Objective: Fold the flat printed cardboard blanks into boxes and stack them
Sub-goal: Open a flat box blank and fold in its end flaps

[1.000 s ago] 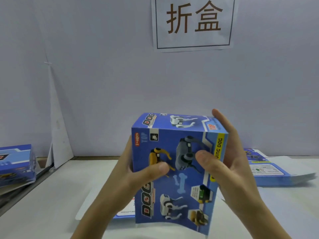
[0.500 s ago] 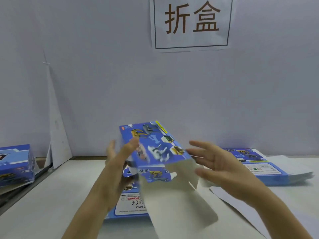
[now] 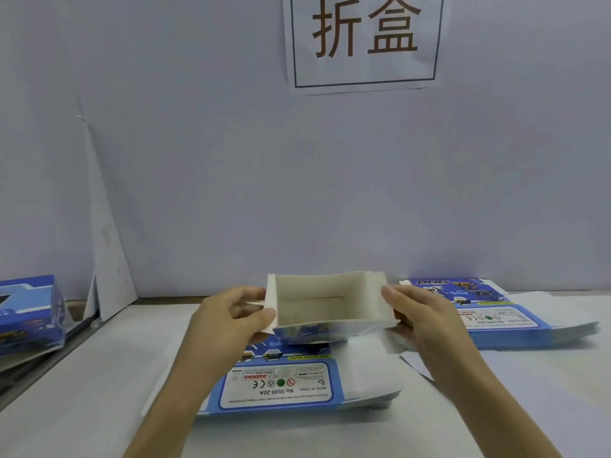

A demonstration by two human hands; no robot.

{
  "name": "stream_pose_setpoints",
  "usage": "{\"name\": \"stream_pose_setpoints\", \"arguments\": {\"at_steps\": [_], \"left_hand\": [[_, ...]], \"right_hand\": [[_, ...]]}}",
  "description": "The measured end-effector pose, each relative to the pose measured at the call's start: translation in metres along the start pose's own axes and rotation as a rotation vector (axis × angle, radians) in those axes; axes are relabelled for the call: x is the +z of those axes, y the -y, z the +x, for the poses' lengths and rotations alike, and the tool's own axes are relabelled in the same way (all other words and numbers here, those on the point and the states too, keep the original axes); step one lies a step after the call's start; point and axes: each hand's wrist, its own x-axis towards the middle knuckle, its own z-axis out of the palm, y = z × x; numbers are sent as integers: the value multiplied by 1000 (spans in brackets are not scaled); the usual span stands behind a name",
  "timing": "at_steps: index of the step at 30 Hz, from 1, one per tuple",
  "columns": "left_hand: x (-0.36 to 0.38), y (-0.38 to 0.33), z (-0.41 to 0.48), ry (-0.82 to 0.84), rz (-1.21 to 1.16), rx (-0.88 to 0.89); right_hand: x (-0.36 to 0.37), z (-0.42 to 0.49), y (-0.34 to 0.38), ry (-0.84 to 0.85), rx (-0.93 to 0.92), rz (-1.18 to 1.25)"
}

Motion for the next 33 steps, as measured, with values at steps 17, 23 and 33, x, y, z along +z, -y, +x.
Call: {"name": "stream_pose_setpoints", "arguments": {"at_steps": [17, 23, 33], "left_hand": [[9, -2, -3, 118, -207, -89], [8, 0, -3, 146, -105, -69], [-1, 2, 0, 27, 15, 63]], "right_hand": [[-11, 12, -26, -82, -325, -573], [-10, 14, -37, 22, -398, -800], [-8, 14, -28, -58, -197, -627]]}}
